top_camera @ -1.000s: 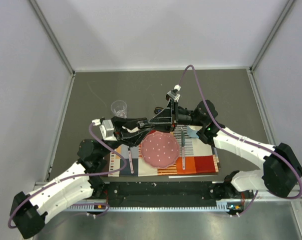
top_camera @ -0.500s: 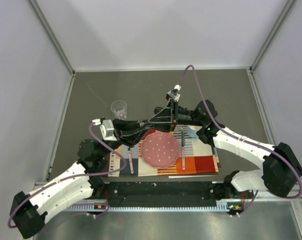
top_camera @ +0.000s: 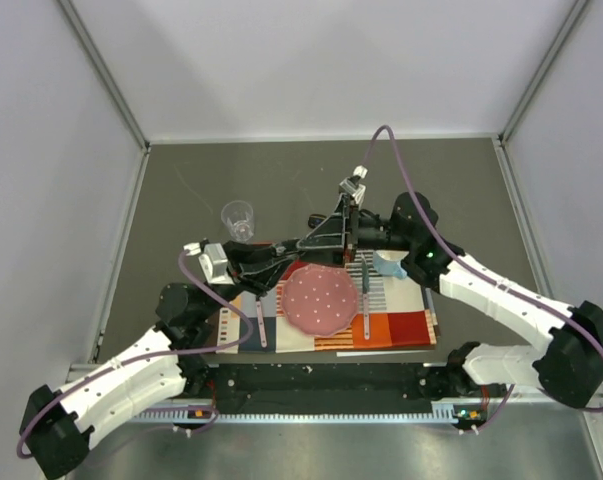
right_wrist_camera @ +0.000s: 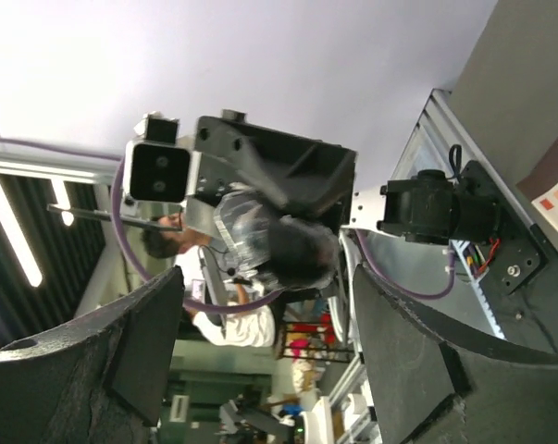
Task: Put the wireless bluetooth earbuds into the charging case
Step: Open the charging case.
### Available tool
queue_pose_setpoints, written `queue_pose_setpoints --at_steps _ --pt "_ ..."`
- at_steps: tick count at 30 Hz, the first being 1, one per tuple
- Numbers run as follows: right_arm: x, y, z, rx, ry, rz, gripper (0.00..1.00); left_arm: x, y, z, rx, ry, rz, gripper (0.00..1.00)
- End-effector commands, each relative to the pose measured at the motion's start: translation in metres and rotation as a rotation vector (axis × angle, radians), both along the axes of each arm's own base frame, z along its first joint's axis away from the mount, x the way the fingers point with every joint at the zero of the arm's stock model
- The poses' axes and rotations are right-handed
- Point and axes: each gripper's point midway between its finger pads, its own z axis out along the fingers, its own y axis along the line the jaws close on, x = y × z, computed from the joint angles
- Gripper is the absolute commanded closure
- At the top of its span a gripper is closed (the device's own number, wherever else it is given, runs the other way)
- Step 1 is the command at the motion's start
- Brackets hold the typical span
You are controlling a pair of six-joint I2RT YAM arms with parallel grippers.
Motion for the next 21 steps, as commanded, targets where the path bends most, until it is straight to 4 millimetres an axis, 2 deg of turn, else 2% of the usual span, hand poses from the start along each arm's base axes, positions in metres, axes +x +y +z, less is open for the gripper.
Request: queue_pose_setpoints --at_steps 1,8,9,21 --pt "-0.005 -0.008 0.029 -0.024 -0.169 -0.025 0.27 -0.002 0.016 0.018 -0.096 -0.075 0.054 1.0" --pt "-0.001 -0.007 0.017 -0.083 -0.149 -0.036 0.36 -0.008 0.015 0.026 -0.123 -0.112 0.025 1.0" --pt "0.0 -0.008 0.009 -0.12 -0.145 -0.047 0.37 -0.009 0.014 0.027 -0.121 -0.117 0.021 1.0" --pt "0.001 -0.006 0.014 -0.115 -0.163 -0.045 0.4 -0.022 0.004 0.025 -0.075 -0.195 -0.049 1.0"
